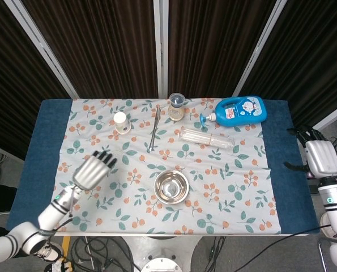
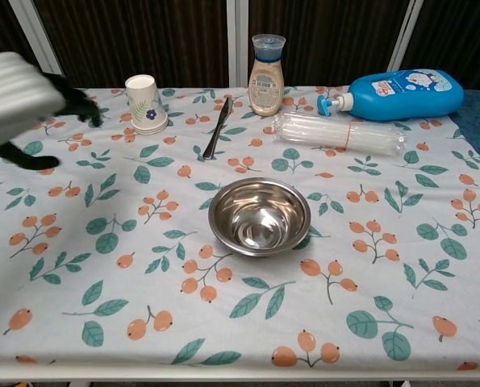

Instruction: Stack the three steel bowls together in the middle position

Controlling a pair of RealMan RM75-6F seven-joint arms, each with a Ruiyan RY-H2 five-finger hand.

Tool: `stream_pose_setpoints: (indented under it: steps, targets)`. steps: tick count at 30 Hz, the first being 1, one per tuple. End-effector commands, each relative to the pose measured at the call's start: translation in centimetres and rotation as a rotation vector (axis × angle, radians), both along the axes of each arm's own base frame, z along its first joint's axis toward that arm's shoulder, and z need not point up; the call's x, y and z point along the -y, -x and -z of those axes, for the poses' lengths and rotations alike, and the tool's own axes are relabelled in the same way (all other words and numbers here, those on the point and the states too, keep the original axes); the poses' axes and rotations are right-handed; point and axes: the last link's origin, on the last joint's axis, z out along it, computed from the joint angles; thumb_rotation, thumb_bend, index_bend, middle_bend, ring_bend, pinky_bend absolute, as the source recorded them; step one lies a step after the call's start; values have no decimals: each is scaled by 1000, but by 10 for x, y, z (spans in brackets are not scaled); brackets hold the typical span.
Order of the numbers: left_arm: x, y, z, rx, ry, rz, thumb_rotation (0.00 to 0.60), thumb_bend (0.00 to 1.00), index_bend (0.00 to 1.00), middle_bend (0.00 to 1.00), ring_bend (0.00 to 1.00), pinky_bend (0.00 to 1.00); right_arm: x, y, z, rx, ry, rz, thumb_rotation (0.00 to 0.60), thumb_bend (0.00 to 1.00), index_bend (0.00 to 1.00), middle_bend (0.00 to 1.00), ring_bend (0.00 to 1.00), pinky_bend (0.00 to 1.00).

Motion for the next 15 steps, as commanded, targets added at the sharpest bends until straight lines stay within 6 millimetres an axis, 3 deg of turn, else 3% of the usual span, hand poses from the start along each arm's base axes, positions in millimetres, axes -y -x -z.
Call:
stream_pose_setpoints:
  steps: [1, 7, 15]
  targets:
    - [21, 55, -43, 129, -134, -221, 600, 196, 360, 422, 337, 557, -11, 2, 14, -3, -9, -30, 600, 0, 198, 266, 97, 165]
    - [45, 103, -70, 333, -168, -459, 600, 129, 209, 215, 145, 317, -37, 17, 42, -107, 4, -84, 600, 0, 158, 180, 19, 125]
    - [71, 125, -78, 353, -184, -511, 600, 108, 198, 201, 135, 278, -60, 37, 55, -150, 51, -66, 600, 0, 41, 88, 0, 74]
